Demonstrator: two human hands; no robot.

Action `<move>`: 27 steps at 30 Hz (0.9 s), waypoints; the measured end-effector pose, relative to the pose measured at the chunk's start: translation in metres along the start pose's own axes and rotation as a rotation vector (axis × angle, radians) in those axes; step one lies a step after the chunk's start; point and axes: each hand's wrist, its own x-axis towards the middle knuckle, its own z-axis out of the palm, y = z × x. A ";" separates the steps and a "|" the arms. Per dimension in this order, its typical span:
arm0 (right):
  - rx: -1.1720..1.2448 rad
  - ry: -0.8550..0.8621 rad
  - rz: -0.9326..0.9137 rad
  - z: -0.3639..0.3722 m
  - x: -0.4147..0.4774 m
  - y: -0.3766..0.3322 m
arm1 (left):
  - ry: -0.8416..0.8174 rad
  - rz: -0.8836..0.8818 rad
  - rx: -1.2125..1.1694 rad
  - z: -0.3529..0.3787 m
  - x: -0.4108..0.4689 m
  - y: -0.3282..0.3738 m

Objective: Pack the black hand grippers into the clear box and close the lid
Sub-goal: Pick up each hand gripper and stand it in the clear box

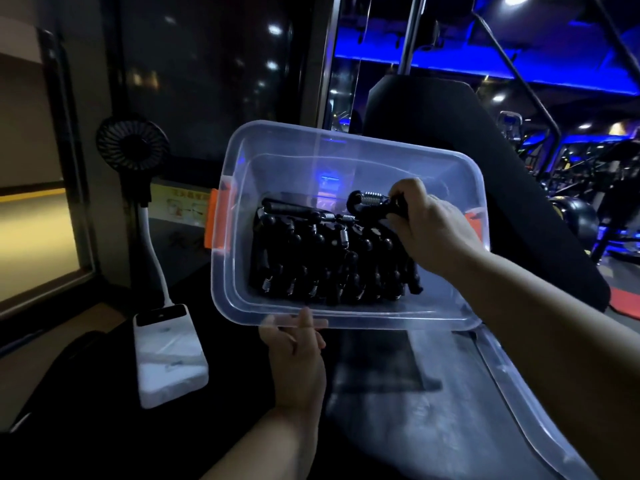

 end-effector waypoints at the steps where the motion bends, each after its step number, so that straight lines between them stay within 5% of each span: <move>1: -0.026 0.002 -0.026 0.007 0.006 0.002 | 0.000 -0.005 -0.002 0.000 0.000 -0.001; 12: -0.233 -0.057 -0.082 0.072 0.054 0.036 | -0.004 -0.037 0.048 -0.002 -0.003 -0.001; 27: 0.110 -0.236 0.103 0.109 0.065 0.052 | 0.042 0.024 0.024 0.003 0.001 -0.009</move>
